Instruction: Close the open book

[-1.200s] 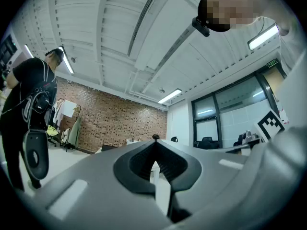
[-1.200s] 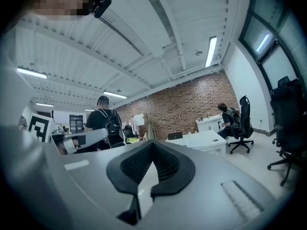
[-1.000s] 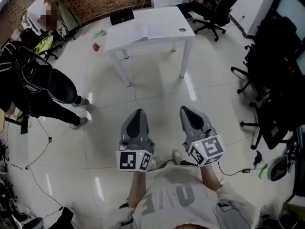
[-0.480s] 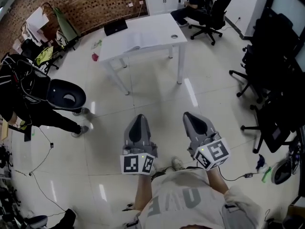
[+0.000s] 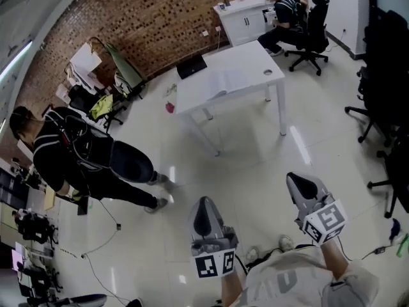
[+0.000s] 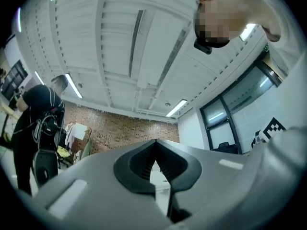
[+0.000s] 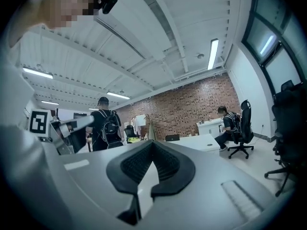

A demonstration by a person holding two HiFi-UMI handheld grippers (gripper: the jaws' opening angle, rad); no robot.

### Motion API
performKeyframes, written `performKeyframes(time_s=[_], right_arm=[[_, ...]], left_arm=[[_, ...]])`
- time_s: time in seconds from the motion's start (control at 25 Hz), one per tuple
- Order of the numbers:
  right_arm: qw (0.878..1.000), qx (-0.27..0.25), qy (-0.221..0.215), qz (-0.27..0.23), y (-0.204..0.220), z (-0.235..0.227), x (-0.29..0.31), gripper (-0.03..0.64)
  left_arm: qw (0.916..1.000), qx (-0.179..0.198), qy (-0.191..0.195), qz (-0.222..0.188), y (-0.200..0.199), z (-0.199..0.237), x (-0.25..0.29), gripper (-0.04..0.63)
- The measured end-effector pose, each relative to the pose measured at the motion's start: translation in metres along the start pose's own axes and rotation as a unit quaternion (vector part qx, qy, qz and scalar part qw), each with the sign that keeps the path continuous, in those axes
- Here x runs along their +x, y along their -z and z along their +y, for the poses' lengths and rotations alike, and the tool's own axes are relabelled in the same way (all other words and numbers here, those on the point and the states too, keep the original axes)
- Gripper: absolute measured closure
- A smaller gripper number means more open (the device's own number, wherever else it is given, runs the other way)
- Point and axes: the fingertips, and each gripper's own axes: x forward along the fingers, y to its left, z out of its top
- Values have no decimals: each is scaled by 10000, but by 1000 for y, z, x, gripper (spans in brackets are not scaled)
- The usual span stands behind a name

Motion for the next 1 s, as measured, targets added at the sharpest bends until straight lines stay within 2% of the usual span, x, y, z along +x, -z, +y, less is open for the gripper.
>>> performKeyframes(time_s=[0.16, 0.28, 0.44, 0.56, 0.72, 1.0], right_arm=[[9998, -127, 117, -88, 4, 2, 5, 614], [9993, -106, 95, -345, -9, 11, 10, 614], [9977, 182, 133, -637, -24, 31, 15, 614], [9971, 265, 238, -666, -22, 42, 16, 614], [9983, 48, 279, -516, -10, 52, 21, 614], [9986, 12, 283, -445, -9, 56, 17, 613]], left_arm=[[9993, 335, 96, -118, -12, 4, -3, 580], [9991, 343, 243, 54, -9, 4, 4, 580], [9972, 425, 564, 262, -8, 4, 13, 580], [9962, 337, 696, 405, 10, 4, 15, 580], [9934, -5, 900, 710, 40, -4, 17, 580], [9892, -150, 1205, 821, 50, -30, 23, 580]])
